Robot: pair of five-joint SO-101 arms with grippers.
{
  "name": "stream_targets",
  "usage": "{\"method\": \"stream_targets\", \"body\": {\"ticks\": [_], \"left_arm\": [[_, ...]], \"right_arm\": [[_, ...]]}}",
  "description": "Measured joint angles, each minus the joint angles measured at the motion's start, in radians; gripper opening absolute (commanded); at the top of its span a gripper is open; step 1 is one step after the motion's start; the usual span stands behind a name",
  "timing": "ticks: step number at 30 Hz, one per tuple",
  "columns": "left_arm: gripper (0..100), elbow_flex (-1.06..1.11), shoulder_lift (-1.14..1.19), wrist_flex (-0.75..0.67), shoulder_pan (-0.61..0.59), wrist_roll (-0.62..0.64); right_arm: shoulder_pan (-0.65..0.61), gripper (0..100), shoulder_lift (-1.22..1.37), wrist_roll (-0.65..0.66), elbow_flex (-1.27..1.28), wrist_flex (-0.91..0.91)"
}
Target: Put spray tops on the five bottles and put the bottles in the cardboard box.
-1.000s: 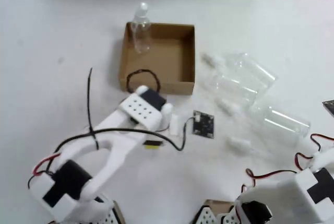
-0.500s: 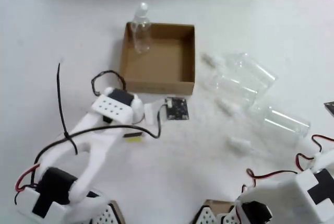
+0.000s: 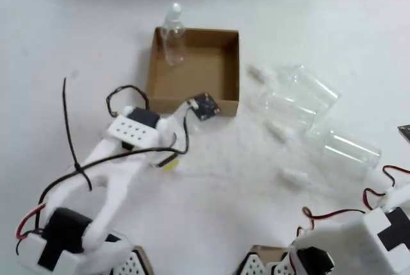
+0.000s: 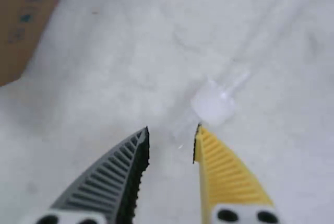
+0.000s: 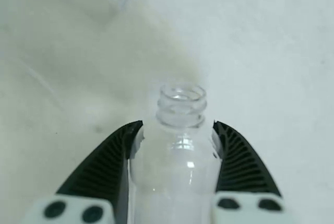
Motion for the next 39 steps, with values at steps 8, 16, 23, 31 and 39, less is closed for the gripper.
{"method": "stream_targets", "body": {"ticks": [8, 16, 23, 31, 39], "left_arm": [[13, 0.121, -0.342, 0.011, 0.002, 0.272], [2, 0.270, -0.420, 0.011, 0.002, 0.410], [2, 0.344, -0.427, 0.012, 0.049, 0.307], [2, 0.446, -0.427, -0.091, 0.169, 0.348], [2, 0.423, -0.288, -0.124, 0.173, 0.356]], "right_arm": [[0.000, 8.0, 0.000, 0.000, 0.000, 0.000], [0.000, 8.0, 0.000, 0.000, 0.000, 0.000], [0.000, 8.0, 0.000, 0.000, 0.000, 0.000], [0.000, 8.0, 0.000, 0.000, 0.000, 0.000], [0.000, 8.0, 0.000, 0.000, 0.000, 0.018]]}}
